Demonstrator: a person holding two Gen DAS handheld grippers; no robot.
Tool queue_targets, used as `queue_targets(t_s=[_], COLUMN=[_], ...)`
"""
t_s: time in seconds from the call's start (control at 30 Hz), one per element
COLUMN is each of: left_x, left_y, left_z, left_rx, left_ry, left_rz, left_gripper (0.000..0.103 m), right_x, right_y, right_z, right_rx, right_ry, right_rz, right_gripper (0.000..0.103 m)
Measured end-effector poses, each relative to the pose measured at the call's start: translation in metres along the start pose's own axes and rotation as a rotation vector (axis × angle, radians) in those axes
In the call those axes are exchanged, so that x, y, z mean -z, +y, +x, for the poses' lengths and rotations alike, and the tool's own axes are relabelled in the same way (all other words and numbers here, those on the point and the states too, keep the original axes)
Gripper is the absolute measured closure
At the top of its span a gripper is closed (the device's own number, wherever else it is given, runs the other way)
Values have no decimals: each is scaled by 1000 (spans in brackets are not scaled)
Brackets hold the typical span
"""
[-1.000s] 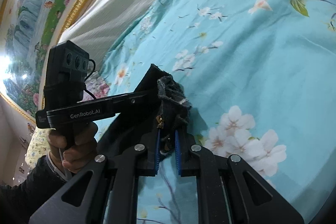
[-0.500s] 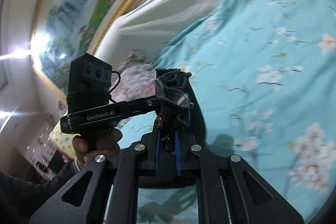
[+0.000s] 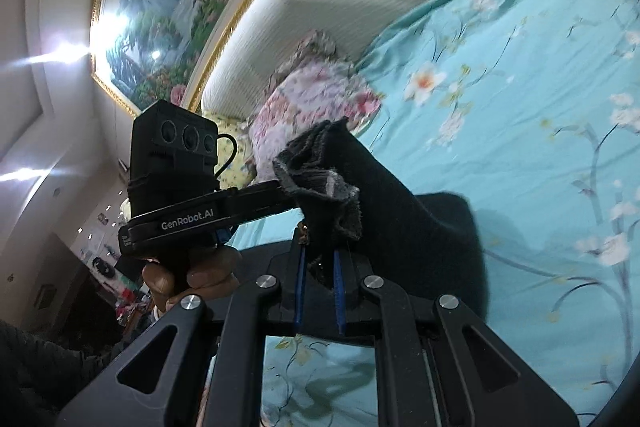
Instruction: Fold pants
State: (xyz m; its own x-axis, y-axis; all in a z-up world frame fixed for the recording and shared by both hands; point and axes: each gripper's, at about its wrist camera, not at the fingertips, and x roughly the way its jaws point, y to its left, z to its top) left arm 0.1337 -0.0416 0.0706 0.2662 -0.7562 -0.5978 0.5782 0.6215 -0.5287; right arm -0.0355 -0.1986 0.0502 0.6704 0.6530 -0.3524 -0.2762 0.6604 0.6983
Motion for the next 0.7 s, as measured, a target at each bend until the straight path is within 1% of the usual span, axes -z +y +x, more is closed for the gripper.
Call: queue_targets(t_s=[0.13, 0.2, 0.27, 0.37, 0.53, 0.7], left_x=[17, 25, 33, 44, 56, 64], left_y=[25, 38, 49, 63, 79, 93], left_z=[-7, -7, -7, -6, -4, -4], left_rx=[-22, -30, -36, -49, -71, -87], left_ry=[-5, -2, 2, 7, 19, 19], left_rz=[-57, -89, -120, -150, -190, -231], left_gripper=[92, 93, 95, 96, 96, 95], right_x=[8, 12, 17, 23, 32, 35], right_y=[-2, -3, -6, -10, -16, -17], right_z=[19, 29, 39, 52, 71, 82], right_rx=[-8, -5, 3, 14, 39, 61], right_ry=[52, 80, 108, 144, 198, 242], right_rz=[6, 8, 12, 18, 26, 15], right_gripper=[90, 90, 90, 90, 90, 87])
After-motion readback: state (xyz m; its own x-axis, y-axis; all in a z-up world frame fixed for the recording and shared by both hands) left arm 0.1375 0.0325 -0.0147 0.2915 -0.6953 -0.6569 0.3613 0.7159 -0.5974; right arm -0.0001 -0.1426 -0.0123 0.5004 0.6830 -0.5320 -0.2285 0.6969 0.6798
